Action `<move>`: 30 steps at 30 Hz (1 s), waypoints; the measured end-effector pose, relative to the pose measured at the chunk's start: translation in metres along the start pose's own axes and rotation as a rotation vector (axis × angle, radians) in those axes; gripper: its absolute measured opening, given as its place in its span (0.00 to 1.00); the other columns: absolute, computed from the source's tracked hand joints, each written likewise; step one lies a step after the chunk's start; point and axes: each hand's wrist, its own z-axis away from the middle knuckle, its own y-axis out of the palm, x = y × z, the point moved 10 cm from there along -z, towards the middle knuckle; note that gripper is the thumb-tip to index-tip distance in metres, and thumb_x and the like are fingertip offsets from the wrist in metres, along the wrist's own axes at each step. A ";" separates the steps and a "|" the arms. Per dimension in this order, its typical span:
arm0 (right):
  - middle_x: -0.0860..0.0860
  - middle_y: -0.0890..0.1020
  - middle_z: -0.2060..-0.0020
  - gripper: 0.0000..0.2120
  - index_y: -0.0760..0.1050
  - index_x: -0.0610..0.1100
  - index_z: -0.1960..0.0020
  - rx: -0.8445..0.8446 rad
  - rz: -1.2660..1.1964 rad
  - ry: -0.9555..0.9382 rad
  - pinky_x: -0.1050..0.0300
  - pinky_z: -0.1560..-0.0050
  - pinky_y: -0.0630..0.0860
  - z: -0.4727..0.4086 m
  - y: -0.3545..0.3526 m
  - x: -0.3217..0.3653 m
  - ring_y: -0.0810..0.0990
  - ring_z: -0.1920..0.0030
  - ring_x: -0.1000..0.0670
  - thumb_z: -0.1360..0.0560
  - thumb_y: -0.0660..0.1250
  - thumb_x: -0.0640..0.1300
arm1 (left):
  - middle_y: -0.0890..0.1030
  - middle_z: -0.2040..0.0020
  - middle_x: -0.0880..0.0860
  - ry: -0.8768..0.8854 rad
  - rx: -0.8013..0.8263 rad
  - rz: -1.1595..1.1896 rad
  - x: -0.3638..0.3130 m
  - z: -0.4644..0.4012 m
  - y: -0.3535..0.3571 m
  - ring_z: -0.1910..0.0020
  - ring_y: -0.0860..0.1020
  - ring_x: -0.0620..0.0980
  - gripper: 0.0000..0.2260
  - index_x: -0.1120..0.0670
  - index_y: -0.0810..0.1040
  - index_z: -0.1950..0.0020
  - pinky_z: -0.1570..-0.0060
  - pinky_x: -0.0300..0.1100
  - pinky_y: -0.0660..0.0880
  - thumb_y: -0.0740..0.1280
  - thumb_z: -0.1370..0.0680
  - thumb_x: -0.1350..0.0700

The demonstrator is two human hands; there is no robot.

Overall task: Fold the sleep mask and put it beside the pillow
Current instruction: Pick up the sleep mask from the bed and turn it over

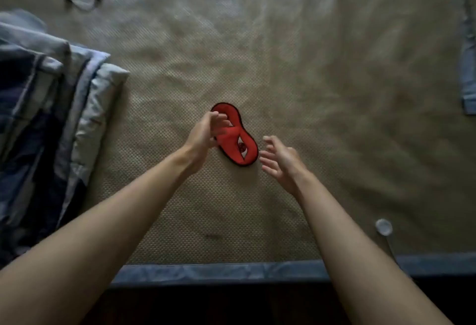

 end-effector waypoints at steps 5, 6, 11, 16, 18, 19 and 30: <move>0.42 0.80 0.36 0.30 0.73 0.39 0.31 -0.079 0.104 -0.035 0.48 0.35 0.75 -0.017 0.005 -0.015 0.79 0.39 0.46 0.28 0.76 0.49 | 0.74 0.29 0.55 0.389 -0.035 -0.822 -0.023 -0.025 0.002 0.30 0.71 0.50 0.19 0.57 0.73 0.28 0.31 0.42 0.65 0.59 0.20 0.59; 0.43 0.80 0.37 0.32 0.73 0.38 0.30 -0.132 0.158 -0.057 0.49 0.35 0.76 -0.021 0.004 -0.017 0.79 0.40 0.46 0.29 0.77 0.49 | 0.73 0.27 0.56 0.454 -0.028 -0.952 -0.021 -0.029 0.004 0.28 0.70 0.52 0.21 0.57 0.72 0.28 0.28 0.45 0.65 0.61 0.21 0.62; 0.45 0.84 0.46 0.23 0.82 0.39 0.42 -0.321 0.425 -0.226 0.57 0.47 0.77 -0.035 0.008 -0.009 0.82 0.47 0.48 0.34 0.80 0.48 | 0.63 0.20 0.57 0.487 0.106 -1.403 0.010 -0.035 0.009 0.22 0.61 0.56 0.31 0.55 0.65 0.22 0.25 0.55 0.61 0.65 0.26 0.61; 0.44 0.85 0.56 0.12 0.83 0.38 0.50 -0.336 0.377 -0.222 0.49 0.48 0.79 -0.040 -0.005 -0.009 0.83 0.53 0.45 0.30 0.76 0.42 | 0.59 0.19 0.55 0.506 0.164 -1.495 0.027 -0.025 0.009 0.21 0.59 0.55 0.37 0.52 0.60 0.20 0.24 0.54 0.58 0.67 0.28 0.54; 0.41 0.85 0.54 0.07 0.81 0.37 0.51 -0.301 0.293 -0.216 0.44 0.46 0.81 -0.035 -0.011 -0.010 0.83 0.53 0.43 0.28 0.74 0.38 | 0.60 0.19 0.53 0.518 0.178 -1.529 0.032 -0.019 0.011 0.22 0.61 0.54 0.38 0.50 0.60 0.20 0.25 0.53 0.58 0.68 0.30 0.52; 0.41 0.84 0.54 0.05 0.79 0.39 0.53 -0.275 0.224 -0.202 0.44 0.49 0.82 -0.031 -0.014 -0.011 0.83 0.55 0.44 0.27 0.73 0.36 | 0.62 0.19 0.52 0.540 0.174 -1.545 0.034 -0.015 0.013 0.23 0.63 0.54 0.39 0.49 0.61 0.21 0.25 0.53 0.59 0.68 0.31 0.52; 0.40 0.83 0.58 0.15 0.77 0.39 0.41 -0.103 0.211 -0.188 0.53 0.70 0.84 0.027 -0.022 0.002 0.83 0.68 0.49 0.26 0.67 0.30 | 0.72 0.26 0.49 0.656 0.129 -1.524 0.051 0.020 0.032 0.33 0.72 0.55 0.23 0.39 0.72 0.28 0.39 0.51 0.67 0.64 0.24 0.48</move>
